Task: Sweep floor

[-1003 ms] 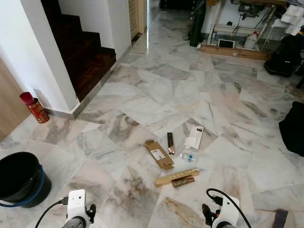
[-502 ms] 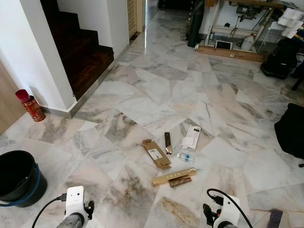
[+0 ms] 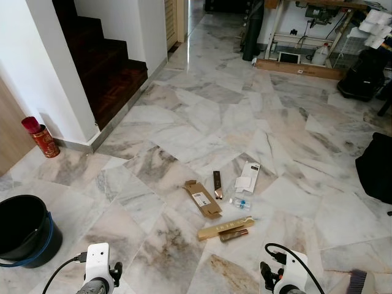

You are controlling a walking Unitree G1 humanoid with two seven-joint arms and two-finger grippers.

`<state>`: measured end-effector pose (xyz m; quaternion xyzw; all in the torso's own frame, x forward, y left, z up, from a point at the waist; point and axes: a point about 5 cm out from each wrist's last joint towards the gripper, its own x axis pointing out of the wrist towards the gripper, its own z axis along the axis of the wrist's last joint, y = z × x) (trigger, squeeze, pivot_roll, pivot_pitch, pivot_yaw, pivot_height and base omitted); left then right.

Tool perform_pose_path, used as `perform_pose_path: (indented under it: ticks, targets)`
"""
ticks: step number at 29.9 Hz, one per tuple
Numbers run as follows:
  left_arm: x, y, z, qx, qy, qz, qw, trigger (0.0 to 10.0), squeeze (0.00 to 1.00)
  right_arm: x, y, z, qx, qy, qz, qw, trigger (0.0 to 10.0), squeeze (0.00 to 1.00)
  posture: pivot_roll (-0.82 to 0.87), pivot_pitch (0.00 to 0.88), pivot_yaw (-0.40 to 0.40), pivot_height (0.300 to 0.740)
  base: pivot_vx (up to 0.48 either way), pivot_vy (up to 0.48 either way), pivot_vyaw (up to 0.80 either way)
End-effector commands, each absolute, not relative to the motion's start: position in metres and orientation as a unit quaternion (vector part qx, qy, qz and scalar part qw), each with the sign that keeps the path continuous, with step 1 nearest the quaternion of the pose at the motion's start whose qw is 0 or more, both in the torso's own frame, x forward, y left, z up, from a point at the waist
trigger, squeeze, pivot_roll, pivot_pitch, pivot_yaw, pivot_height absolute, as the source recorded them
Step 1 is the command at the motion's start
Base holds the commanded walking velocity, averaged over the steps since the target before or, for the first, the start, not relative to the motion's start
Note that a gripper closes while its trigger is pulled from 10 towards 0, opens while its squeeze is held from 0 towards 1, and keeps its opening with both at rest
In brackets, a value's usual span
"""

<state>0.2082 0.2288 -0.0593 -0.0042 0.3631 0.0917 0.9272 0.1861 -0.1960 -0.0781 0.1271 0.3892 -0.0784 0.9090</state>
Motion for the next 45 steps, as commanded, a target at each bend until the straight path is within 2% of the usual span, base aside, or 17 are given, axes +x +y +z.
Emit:
perform_pose_path:
  ticks: [1, 7, 19, 30, 45]
  targets:
    - [0.206, 0.228, -0.061, -0.002, 0.370, 0.091, 0.925, 10.0, 0.00, 0.189, -0.196, -0.077, 0.129, 0.383, -0.083, 0.911, 10.0, 0.00, -0.02, 0.000, -0.035, 0.740, 0.000, 0.000, 0.00]
    - [0.207, 0.228, -0.061, -0.003, 0.369, 0.093, 0.925, 10.0, 0.00, 0.190, -0.197, -0.076, 0.130, 0.381, -0.085, 0.911, 10.0, 0.00, -0.02, 0.000, -0.040, 0.740, 0.000, 0.000, 0.00]
    - [0.203, 0.227, -0.063, -0.005, 0.372, 0.097, 0.923, 10.0, 0.00, 0.187, -0.195, -0.078, 0.119, 0.399, -0.073, 0.906, 10.0, 0.00, -0.02, 0.000, -0.049, 0.740, 0.000, 0.000, -0.67]
    - [0.201, 0.236, -0.062, 0.006, 0.375, 0.100, 0.921, 10.0, 0.00, 0.184, -0.183, -0.082, 0.121, 0.408, -0.062, 0.903, 10.0, 0.00, -0.01, 0.000, -0.035, 0.740, 0.000, 0.000, -0.61]
    - [0.204, 0.233, -0.061, 0.007, 0.372, 0.095, 0.923, 10.0, 0.00, 0.174, -0.186, -0.086, 0.112, 0.425, -0.066, 0.896, 10.0, 0.00, -0.02, 0.013, -0.038, 0.740, 0.000, 0.000, -0.59]
